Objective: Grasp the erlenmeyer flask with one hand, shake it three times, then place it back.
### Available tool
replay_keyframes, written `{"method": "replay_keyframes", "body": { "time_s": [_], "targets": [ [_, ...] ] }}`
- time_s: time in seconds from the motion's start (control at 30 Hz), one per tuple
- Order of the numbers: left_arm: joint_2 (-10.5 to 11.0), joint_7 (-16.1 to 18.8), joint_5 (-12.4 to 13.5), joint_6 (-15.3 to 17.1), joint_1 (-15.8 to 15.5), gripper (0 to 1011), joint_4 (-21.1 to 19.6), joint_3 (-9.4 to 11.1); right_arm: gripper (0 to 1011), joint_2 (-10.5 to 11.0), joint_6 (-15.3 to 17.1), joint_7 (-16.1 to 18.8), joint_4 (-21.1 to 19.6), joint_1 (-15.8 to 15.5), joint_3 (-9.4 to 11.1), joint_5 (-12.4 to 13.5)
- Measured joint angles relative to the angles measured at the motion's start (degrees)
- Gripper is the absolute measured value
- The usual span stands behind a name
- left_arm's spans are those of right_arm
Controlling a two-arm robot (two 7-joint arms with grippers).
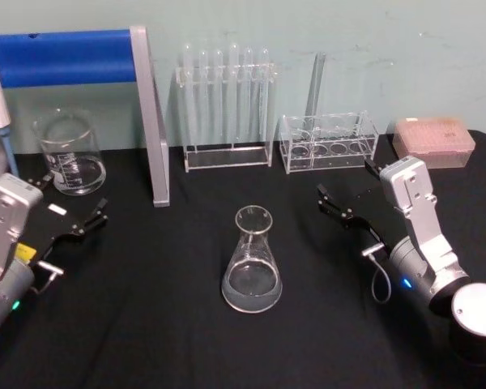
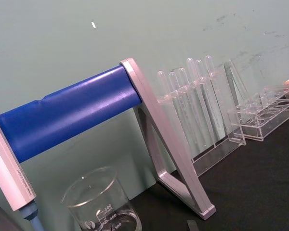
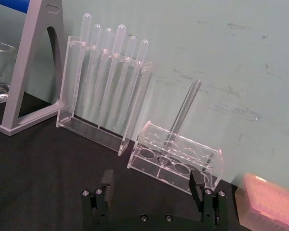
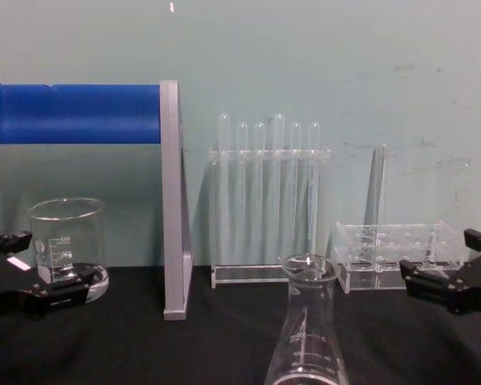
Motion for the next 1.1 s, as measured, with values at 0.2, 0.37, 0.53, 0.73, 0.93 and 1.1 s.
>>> {"method": "replay_keyframes", "body": {
  "time_s": [0.2,0.37,0.53,0.73,0.93,1.1],
  "targets": [
    [0.0,0.0,0.0,0.0,0.0,1001,0.0,0.0,1002,0.0,0.0,0.0,0.0,0.0,0.0,0.0],
    [0.0,0.0,0.0,0.0,0.0,1001,0.0,0.0,1002,0.0,0.0,0.0,0.0,0.0,0.0,0.0],
    [0.0,0.0,0.0,0.0,0.0,1001,0.0,0.0,1003,0.0,0.0,0.0,0.0,0.0,0.0,0.0],
    [0.0,0.0,0.0,0.0,0.0,1001,0.0,0.0,1003,0.0,0.0,0.0,0.0,0.01,0.0,0.0],
    [0.0,0.0,0.0,0.0,0.0,1001,0.0,0.0,1002,0.0,0.0,0.0,0.0,0.0,0.0,0.0],
    [0.0,0.0,0.0,0.0,0.0,1001,0.0,0.0,1002,0.0,0.0,0.0,0.0,0.0,0.0,0.0]
  ]
}}
